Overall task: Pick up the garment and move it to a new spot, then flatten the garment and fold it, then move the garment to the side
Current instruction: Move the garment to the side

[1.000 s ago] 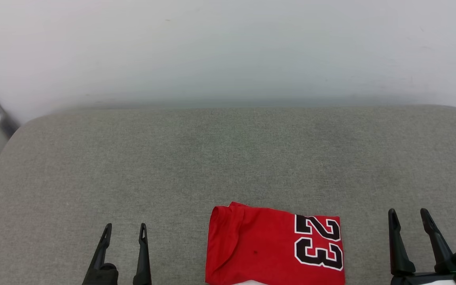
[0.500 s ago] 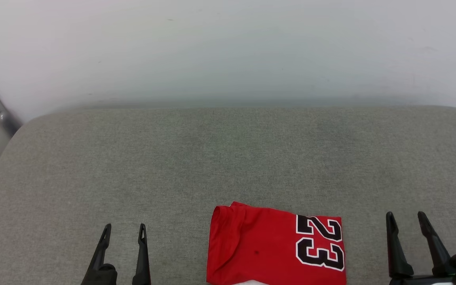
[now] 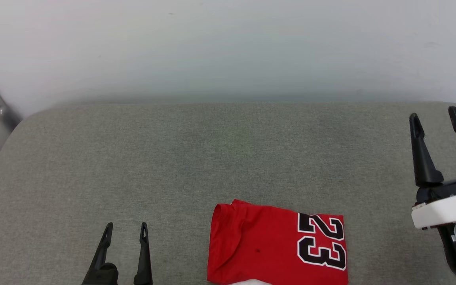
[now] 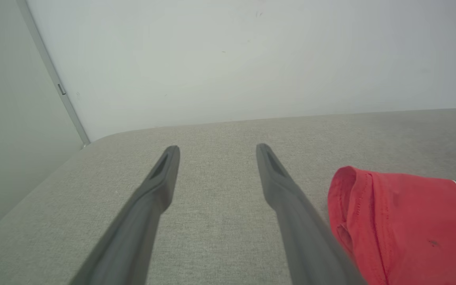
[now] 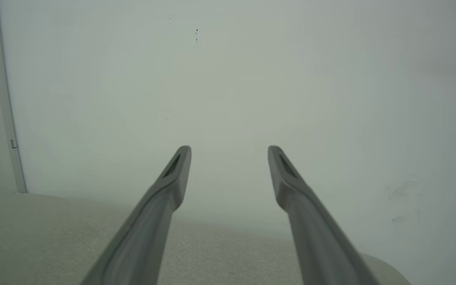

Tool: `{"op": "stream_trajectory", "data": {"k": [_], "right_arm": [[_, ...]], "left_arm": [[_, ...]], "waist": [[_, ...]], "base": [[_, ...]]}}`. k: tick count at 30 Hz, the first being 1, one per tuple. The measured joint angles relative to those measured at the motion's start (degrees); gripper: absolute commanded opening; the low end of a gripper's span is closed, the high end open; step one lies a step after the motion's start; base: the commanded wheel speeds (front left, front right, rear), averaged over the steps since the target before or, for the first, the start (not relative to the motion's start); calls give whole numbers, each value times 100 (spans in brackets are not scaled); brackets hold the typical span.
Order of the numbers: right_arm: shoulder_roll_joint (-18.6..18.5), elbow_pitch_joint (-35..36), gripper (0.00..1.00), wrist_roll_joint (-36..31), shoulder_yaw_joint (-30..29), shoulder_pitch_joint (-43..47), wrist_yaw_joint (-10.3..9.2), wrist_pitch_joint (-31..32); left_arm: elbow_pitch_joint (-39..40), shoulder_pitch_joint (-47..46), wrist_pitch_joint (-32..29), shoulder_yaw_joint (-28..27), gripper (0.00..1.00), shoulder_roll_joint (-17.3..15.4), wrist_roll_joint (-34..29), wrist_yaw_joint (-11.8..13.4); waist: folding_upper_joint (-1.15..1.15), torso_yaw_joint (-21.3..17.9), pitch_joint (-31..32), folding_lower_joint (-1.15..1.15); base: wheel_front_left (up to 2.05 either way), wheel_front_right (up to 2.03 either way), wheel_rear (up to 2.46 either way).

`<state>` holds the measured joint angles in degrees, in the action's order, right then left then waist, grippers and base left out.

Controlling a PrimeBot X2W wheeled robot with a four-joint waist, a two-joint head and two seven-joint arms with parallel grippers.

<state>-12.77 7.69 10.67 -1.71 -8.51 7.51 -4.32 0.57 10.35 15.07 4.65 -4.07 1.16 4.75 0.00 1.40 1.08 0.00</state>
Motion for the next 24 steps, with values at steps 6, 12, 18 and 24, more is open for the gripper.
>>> {"op": "stream_trajectory", "data": {"k": [6, 12, 18, 24], "right_arm": [[-713, -22, 100, 849, 666, -418, 0, 1987], [-1477, -269, 100, 2297, 1157, -392, 0, 3925], [-1759, -550, 100, 3513, 1204, 23, 0, 5065], [-1818, -680, 100, 4198, 1184, 406, 0, 5435]], "left_arm": [[1, -5, 0, -2, 100, 18, 1, 0], [26, -38, 0, 43, 100, 45, 2, 1], [60, -272, 0, 91, 100, 58, 1, -20], [76, -446, 0, 158, 100, 70, 0, -22]], "waist": [[0, 77, -38, 0], [0, 136, -172, 0], [0, 227, -473, 0], [0, 326, -789, 0]], "base": [[0, 0, 0], [0, 0, 0], [0, 0, 0], [0, 0, 0]]}}
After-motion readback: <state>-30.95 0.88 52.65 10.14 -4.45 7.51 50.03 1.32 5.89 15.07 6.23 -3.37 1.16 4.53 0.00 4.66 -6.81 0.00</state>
